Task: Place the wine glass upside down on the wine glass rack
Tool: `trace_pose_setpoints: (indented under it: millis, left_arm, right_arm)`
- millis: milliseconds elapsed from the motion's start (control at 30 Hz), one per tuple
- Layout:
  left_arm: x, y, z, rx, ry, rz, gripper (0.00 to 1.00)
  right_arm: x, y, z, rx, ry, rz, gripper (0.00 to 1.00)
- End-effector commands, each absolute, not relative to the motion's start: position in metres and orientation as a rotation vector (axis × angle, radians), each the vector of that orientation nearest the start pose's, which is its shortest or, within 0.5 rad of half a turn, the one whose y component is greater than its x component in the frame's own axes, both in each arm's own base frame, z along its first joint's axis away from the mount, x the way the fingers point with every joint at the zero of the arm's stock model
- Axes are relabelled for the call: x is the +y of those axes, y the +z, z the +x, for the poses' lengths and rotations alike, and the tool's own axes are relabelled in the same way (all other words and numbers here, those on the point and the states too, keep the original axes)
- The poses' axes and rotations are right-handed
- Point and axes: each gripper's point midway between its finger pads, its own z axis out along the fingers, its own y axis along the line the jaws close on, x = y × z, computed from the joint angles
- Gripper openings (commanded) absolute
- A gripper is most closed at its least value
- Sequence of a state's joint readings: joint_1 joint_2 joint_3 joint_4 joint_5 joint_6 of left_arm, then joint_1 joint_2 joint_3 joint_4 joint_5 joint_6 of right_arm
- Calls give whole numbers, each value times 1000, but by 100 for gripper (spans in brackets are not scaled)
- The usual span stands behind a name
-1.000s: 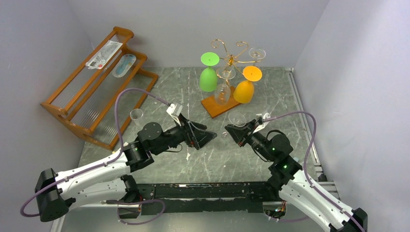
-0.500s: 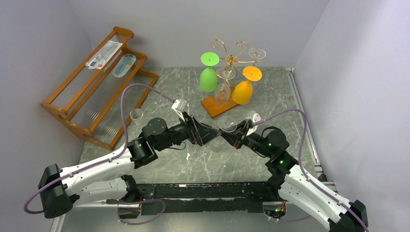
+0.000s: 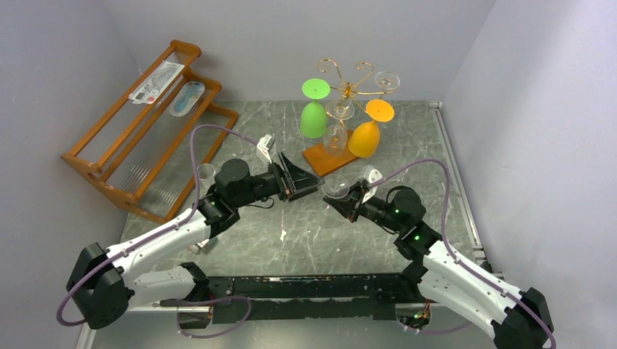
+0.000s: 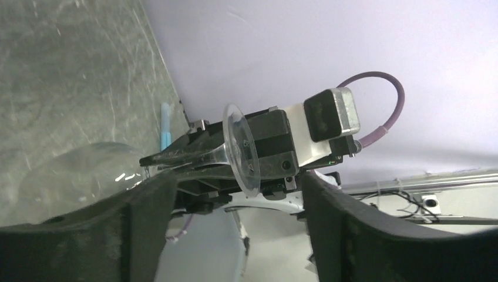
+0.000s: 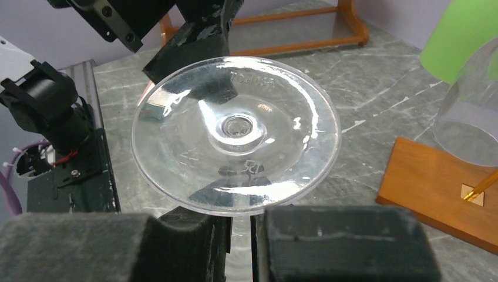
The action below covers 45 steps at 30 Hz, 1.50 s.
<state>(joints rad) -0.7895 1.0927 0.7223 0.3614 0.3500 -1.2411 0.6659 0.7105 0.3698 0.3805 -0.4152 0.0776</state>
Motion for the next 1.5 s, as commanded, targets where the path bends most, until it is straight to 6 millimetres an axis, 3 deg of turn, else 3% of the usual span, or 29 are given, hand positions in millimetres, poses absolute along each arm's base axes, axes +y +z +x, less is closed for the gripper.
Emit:
trace_pose_setpoints:
  millis: [0, 100, 233, 400, 667, 767, 867, 900, 1000, 1100, 1200, 1400, 1467]
  left_arm:
    - [-339, 305, 184, 1959, -1865, -55, 75]
    - [-341, 292, 187, 2031, -1825, -71, 63]
    - [-345, 284, 183, 2071, -1885, -70, 54]
    - [-351, 289, 177, 2029, -2010, -36, 44]
    - [-349, 273, 185, 2071, -1943, -78, 22]
    - [-345, 272, 189, 2054, -1906, -82, 6]
    - [-340, 275, 192, 2031, -1854, -72, 5]
    - [-338, 277, 193, 2023, -1842, -71, 5]
    - [-331, 282, 198, 2013, -1789, -67, 5]
    - [-320, 282, 205, 2021, -1717, -85, 5]
    - [-302, 279, 216, 2040, -1617, -127, 5]
    - [-256, 274, 248, 2062, -1372, -230, 5]
    - [-241, 282, 264, 2040, -1310, -248, 5]
  right_arm:
    - [251, 258, 199, 1297, 847, -806, 0]
    - [251, 259, 198, 1288, 848, -808, 0]
    - [255, 255, 196, 1286, 828, -855, 0]
    - [260, 248, 195, 1297, 812, -880, 0]
    - [263, 243, 193, 1310, 783, -895, 0]
    - [264, 243, 191, 1311, 785, -895, 0]
    - [262, 247, 194, 1338, 797, -845, 0]
    - [261, 249, 195, 1352, 805, -821, 6]
    - [260, 254, 196, 1388, 834, -769, 41]
    - [259, 255, 192, 1411, 858, -755, 58]
    - [255, 259, 186, 1435, 895, -718, 63]
    - [236, 287, 178, 1422, 954, -554, 64]
    - [226, 298, 178, 1415, 957, -472, 64]
